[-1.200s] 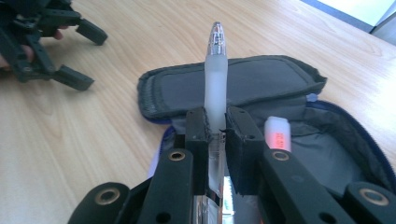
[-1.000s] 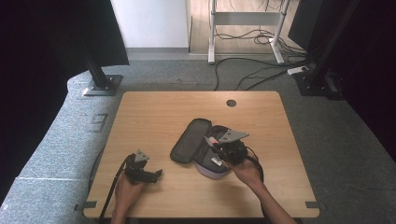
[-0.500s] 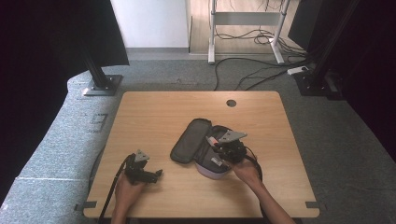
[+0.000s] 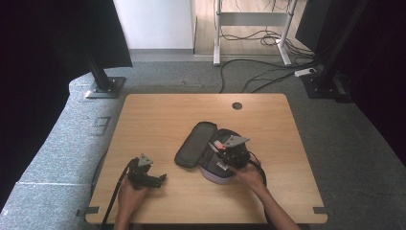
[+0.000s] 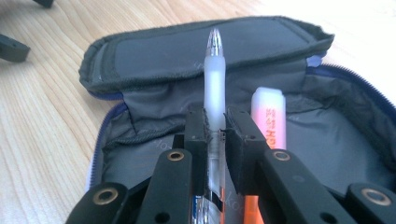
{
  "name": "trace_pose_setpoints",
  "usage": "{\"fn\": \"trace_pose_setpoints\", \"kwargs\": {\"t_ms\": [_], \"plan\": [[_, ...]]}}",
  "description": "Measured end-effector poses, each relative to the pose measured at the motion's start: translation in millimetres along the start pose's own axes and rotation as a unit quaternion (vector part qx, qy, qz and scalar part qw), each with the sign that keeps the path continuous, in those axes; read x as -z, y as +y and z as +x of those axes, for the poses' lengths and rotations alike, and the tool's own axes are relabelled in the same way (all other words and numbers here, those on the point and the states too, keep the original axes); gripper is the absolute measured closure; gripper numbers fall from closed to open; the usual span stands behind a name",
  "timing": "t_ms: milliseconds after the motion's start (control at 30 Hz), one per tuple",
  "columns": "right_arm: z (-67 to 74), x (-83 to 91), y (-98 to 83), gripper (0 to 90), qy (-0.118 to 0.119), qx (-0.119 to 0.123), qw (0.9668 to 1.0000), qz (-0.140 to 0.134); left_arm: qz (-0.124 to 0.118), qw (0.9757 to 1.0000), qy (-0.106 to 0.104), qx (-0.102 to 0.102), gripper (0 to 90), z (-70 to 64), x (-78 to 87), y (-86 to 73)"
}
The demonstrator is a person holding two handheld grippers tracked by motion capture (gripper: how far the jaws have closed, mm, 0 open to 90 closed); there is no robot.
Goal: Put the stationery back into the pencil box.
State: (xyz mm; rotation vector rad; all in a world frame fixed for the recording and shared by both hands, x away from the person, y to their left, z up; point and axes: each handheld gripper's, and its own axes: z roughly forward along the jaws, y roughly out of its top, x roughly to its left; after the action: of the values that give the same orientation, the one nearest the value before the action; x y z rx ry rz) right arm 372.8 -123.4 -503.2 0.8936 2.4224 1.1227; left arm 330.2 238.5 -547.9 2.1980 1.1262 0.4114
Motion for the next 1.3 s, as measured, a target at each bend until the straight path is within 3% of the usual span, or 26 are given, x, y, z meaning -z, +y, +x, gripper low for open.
{"fn": "trace_pose_setpoints", "kwargs": {"t_ms": [467,967,1300], "plan": [[1.0,-15.6,-6.7,77.3,0.003,-0.005,0.9998,0.019,0.000,1.0000,0.000,0.001,0.0,-0.1,-0.1,0.0],[-4.9,-15.1,-8.6,77.3,-0.019,-0.015,0.9995,0.022,0.000,1.0000,0.000,0.001,0.0,-0.1,-0.1,0.0],[-8.0,-13.8,-8.9,70.8,-0.027,-0.018,0.9992,0.024,-0.001,1.0000,0.000,0.001,0.0,-0.2,-0.2,0.0]]}}
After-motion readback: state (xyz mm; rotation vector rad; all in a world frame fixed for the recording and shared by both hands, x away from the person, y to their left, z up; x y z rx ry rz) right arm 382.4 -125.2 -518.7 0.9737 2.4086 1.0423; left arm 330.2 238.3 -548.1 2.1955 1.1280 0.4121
